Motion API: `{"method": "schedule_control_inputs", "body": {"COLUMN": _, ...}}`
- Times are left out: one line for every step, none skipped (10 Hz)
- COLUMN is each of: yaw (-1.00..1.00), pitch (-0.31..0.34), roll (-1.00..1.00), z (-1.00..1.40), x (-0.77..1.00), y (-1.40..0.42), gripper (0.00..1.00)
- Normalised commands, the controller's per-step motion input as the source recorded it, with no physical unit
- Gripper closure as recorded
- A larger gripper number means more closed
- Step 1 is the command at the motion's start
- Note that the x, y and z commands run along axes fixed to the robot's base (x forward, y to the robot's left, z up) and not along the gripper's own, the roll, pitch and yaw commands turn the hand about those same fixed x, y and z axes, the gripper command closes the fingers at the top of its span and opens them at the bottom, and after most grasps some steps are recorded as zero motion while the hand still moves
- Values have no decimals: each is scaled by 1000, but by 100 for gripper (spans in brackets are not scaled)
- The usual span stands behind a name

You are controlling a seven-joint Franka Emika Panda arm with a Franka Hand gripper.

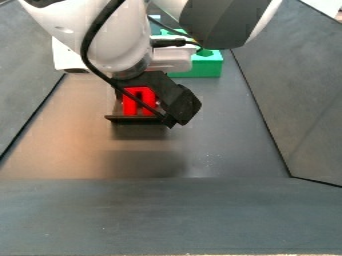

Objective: Pick up the double-square object. Move up. Rotate the double-square object. Place the double-square object on the fixture. Regrasp the double-square object. Move to above the board. Insert the double-square object.
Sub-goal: Place the double-square object on the fixture, then regrasp the double-square object.

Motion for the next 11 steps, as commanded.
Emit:
{"method": "schedule_control_inputs", "body": {"yaw": -148, "pitch": -40, "roll": -103, "z": -637, "x": 124, "y": 131, "gripper": 100}}
{"method": "schedule_control_inputs", "body": {"yaw": -139, "pitch": -48, "roll": -99, "z": -633, "x": 114, "y": 145, "gripper": 100}}
{"method": "schedule_control_inputs", "body": {"yaw": -139, "pitch": -48, "roll": -101, "z": -632, "x": 114, "y": 144, "gripper": 100}}
{"method": "schedule_control_inputs", "body": {"yaw": -112, "pitch": -49, "roll": -100, "z": -624, "x": 116, "y": 143, "gripper": 100}}
{"method": "schedule_control_inputs", "body": {"yaw": -86, "pitch": -46, "roll": -101, "z": -626, "x": 108, "y": 137, "gripper": 100}}
{"method": "schedule_control_inputs", "body": {"yaw": 0, "pitch": 0, "roll": 0, "z": -167, "x": 0, "y": -500, "gripper": 100}}
{"method": "schedule_control_inputs", "body": {"yaw": 0, "pitch": 0, "roll": 0, "z": 0, "x": 0, "y": 0, "gripper": 0}}
{"method": "schedule_control_inputs", "body": {"yaw": 21, "pitch": -3, "roll": -15, "z": 1000, "x": 0, "y": 0, "gripper": 0}}
{"method": "schedule_control_inputs", "body": {"yaw": 23, "pitch": -3, "roll": -9, "z": 1000, "x": 0, "y": -2, "gripper": 0}}
{"method": "schedule_control_inputs", "body": {"yaw": 27, "pitch": 11, "roll": 12, "z": 1000, "x": -17, "y": -2, "gripper": 0}}
{"method": "schedule_control_inputs", "body": {"yaw": 27, "pitch": 20, "roll": 26, "z": 1000, "x": -25, "y": -2, "gripper": 0}}
